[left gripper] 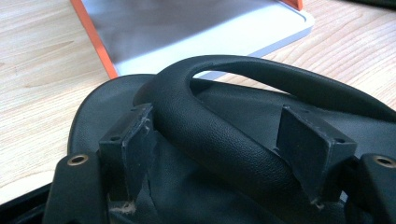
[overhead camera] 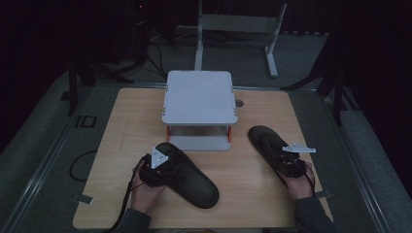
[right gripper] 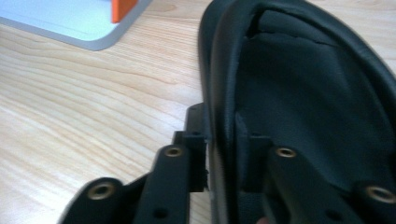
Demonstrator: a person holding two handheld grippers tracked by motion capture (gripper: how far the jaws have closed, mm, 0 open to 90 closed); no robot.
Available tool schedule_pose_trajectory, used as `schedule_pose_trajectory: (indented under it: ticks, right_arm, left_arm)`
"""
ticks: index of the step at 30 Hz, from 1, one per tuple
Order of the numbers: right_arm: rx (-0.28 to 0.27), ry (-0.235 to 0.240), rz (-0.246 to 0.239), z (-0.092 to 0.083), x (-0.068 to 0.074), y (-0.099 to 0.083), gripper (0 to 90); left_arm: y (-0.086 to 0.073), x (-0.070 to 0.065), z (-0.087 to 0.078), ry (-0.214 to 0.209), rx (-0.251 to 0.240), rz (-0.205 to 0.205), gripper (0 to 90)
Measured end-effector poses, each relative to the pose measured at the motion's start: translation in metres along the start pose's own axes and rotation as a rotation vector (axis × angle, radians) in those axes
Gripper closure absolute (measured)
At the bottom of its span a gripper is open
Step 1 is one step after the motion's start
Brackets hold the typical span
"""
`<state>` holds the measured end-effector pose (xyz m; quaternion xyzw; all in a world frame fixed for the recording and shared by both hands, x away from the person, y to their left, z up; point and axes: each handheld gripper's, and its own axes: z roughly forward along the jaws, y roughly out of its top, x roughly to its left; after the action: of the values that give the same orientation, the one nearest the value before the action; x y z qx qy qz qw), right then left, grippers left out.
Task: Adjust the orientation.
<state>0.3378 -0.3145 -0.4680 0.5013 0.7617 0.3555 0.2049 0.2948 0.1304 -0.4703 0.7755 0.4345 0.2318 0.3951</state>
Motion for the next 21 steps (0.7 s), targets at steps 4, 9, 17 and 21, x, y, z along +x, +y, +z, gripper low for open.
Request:
schedule_pose_trajectory:
  ticks: [4,9,17,21]
  right_arm:
    - [-0.008,0.002,-0.003,-0.003,0.003,0.000,82.3]
    - [-0.045,0.019,-0.025,-0.013,0.017,0.000,82.5]
    - [-0.101,0.044,-0.064,-0.028,0.038,0.001,82.7]
    - [-0.134,0.104,-0.091,-0.040,0.055,-0.001,82.6]
  left_arm:
    - [0.000,-0.002,0.000,0.006,0.003,0.004,26.7]
    - [0.001,-0.002,-0.001,-0.003,-0.008,0.000,26.6]
    - [0.003,-0.005,-0.003,0.004,-0.013,0.004,26.6]
    - [0.004,-0.008,-0.002,0.008,-0.013,0.013,25.0]
